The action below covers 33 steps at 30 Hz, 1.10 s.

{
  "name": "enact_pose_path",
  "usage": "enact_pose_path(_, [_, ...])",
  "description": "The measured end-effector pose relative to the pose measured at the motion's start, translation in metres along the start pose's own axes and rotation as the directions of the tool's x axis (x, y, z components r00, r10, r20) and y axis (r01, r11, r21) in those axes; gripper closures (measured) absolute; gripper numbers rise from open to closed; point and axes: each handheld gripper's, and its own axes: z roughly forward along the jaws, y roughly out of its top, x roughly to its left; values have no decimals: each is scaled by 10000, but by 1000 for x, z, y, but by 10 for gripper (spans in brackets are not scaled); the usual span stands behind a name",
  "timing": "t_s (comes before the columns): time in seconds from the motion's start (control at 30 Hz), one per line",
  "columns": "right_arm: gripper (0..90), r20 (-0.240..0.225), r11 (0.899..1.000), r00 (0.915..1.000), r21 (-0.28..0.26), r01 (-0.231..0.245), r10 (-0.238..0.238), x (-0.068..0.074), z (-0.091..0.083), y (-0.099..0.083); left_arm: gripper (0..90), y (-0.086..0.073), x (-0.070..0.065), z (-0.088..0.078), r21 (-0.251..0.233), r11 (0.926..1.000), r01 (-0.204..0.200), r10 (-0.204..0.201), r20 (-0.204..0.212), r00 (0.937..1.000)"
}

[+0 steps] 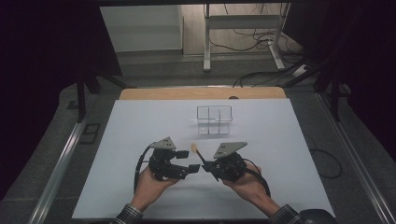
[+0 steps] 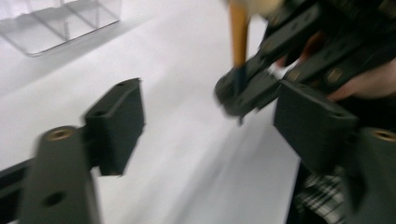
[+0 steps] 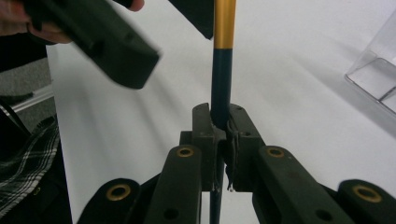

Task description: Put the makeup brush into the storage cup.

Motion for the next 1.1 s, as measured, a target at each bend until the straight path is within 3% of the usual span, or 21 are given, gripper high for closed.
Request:
enact_pose_path(0.17, [832, 47, 9997, 9999, -218, -143, 144, -5, -4, 0, 111, -3, -5, -1, 501, 9977, -466, 492, -507, 9975])
enact_pose_path(0.33, [832, 216, 9989, 9994, -389, -268, 277, -8, -7, -1, 120, -7, -5, -5, 615, 9956, -708, 746, -618, 9953])
enact_pose_path(0.6, [832, 275, 9964, 9982, -661, -521, 541, -14, -13, -2, 84, -14, -1, -13, 601, 9969, -502, 556, -919, 9942])
enact_pose_path(0.9, [832, 359, 9961, 9981, -743, -474, 502, -19, -17, -2, 45, -19, 2, -18, 613, 9974, -372, 446, -1226, 9915])
enact_pose_path(1.1, [831, 350, 9959, 9981, -760, -483, 511, -20, -19, -3, 21, -22, 3, -19, 820, 9955, -469, 589, -1510, 9868])
